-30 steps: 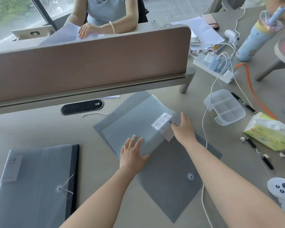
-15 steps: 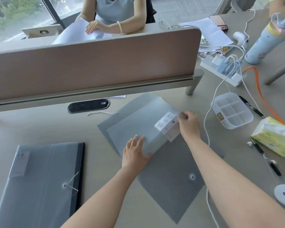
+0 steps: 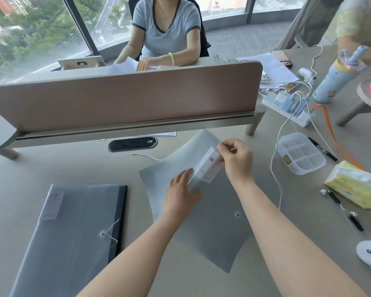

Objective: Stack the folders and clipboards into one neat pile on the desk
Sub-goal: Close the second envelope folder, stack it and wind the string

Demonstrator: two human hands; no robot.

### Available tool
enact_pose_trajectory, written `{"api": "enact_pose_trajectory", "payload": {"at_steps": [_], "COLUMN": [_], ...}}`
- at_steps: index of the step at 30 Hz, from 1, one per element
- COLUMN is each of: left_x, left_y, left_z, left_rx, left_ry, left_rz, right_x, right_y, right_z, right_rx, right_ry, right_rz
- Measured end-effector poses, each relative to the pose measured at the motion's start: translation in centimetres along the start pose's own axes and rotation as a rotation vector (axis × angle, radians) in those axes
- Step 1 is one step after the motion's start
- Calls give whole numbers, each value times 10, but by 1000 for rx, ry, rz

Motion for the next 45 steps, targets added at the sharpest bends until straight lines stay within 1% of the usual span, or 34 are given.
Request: {"api": "enact_pose_trajectory", "payload": {"at_steps": [6, 10, 15, 19, 25, 30, 34, 37, 40, 43, 45], "left_x": [-35, -66, -105, -143, -207, -256, -289, -309, -324, -334, -340], "left_y": [-16, -27, -39, -45, -53, -56, -64, -71, -78, -84, -87], "left_z": [9, 7, -5, -19, -27, -40, -53, -69, -85, -103, -119], "left_rx": [78, 106, 93, 69, 113, 133, 85, 39, 4, -38, -69], "left_ry": [-110, -121, -147, -238, -379, -557, -709, -796, -836, -876, -896], "left_rz": [77, 121, 172, 232, 314, 304, 285, 276, 288, 296, 306], "right_x": [13, 29, 52, 70, 97, 113, 131, 150, 170, 193, 207], "right_y": [-34, -55, -80, -102, -130, -140, -143, -147, -155, -170, -179], "right_z": [-38, -66, -98, -129, -161, -159, -142, -128, -111, -93, -84], "right_rx": [-89, -157, -219, -300, -390, -299, -202, -131, -47, 73, 129], "right_ry": [106, 135, 127, 125, 117, 136, 56, 27, 2, 77, 123], "right_rz": [-44, -72, -78, -61, -41, 60, 85, 34, -74, -218, -265]}}
Point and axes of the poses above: each hand's wrist, its own y-axis towards the middle knuckle, its own x-axis out of the palm, z = x × y, the point moved 6 cm from there along y, towards the middle knuckle, and after that the axes turned 15 degrees about -y, right-handed, at the moved point
